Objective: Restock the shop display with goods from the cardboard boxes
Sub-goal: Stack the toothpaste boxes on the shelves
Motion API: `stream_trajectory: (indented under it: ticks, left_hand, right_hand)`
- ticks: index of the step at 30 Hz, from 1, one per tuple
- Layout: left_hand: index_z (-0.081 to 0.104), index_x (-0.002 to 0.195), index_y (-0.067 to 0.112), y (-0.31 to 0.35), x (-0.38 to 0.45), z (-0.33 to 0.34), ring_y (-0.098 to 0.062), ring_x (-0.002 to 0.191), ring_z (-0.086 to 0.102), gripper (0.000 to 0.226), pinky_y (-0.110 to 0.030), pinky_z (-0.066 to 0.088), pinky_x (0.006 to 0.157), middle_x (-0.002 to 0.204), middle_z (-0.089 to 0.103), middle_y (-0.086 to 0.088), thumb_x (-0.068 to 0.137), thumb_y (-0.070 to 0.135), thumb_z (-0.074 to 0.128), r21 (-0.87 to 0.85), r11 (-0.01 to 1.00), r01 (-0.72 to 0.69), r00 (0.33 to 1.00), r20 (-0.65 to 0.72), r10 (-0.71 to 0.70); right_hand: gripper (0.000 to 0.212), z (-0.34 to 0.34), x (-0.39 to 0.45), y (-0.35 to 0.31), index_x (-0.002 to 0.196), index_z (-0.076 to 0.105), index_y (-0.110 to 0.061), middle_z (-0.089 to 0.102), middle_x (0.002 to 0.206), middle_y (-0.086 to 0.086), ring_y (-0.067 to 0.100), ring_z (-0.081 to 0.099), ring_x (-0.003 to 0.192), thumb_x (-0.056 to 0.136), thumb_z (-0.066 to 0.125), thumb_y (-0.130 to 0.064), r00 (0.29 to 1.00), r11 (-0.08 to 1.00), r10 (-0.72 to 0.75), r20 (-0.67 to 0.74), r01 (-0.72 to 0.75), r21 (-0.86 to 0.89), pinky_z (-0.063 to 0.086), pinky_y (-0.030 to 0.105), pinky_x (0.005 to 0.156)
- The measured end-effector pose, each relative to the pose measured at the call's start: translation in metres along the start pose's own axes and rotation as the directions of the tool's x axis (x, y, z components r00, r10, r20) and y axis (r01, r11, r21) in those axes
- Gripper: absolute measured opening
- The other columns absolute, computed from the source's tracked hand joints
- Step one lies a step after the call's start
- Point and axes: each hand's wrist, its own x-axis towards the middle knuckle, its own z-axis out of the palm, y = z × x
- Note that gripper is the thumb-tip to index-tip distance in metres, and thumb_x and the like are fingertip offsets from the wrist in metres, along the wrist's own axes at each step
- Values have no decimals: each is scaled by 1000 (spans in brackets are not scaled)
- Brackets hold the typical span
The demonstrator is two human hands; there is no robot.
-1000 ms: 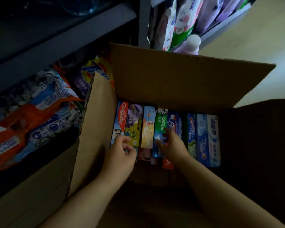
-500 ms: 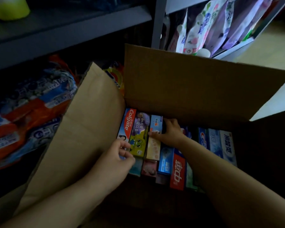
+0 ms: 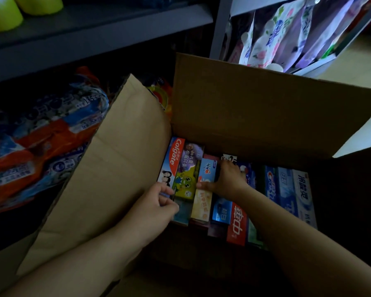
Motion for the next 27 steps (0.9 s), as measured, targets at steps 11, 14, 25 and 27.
stream_trajectory:
  ticks: [11, 14, 25, 27]
  left_hand:
    - [50, 96, 29, -4, 0, 0, -13, 77, 60, 21, -25, 45, 65, 90, 62, -6, 90, 10, 59, -20, 999, 46, 999, -8, -46]
    - [50, 95, 26, -3, 1, 0, -14, 75, 59, 20, -26, 46, 66, 89, 61, -7, 90, 8, 59, -30, 999, 46, 999, -22, -46]
    - [49, 94, 27, -5, 1, 5, -13, 78, 60, 18, -24, 45, 66, 96, 60, -5, 91, 11, 57, 15, 998, 58, 998, 2, -58]
    - [50, 95, 27, -5, 1, 6, -13, 79, 60, 17, -25, 45, 68, 94, 60, -5, 91, 12, 57, 28, 998, 64, 998, 13, -64]
  right_hand:
    - [124, -2, -10, 1, 151, -9, -34, 23, 156, 6, 33, 18, 141, 62, 65, -78, 991, 974, -101, 92, 118, -192, 10, 50, 116]
    - [121, 1, -17, 0, 152, -5, -31, 23, 155, 8, 34, 18, 141, 65, 70, -71, 993, 989, -103, 59, 109, -98, 14, 48, 114]
    - [125, 13, -28, -4, 151, -12, -31, 31, 151, 11, 34, 29, 137, 67, 76, -58, 992, 986, -119, -41, 123, 111, 27, 49, 112]
    - [123, 14, -31, -5, 151, -13, -35, 30, 151, 12, 33, 30, 137, 68, 78, -52, 990, 974, -133, -44, 139, 176, 28, 49, 112]
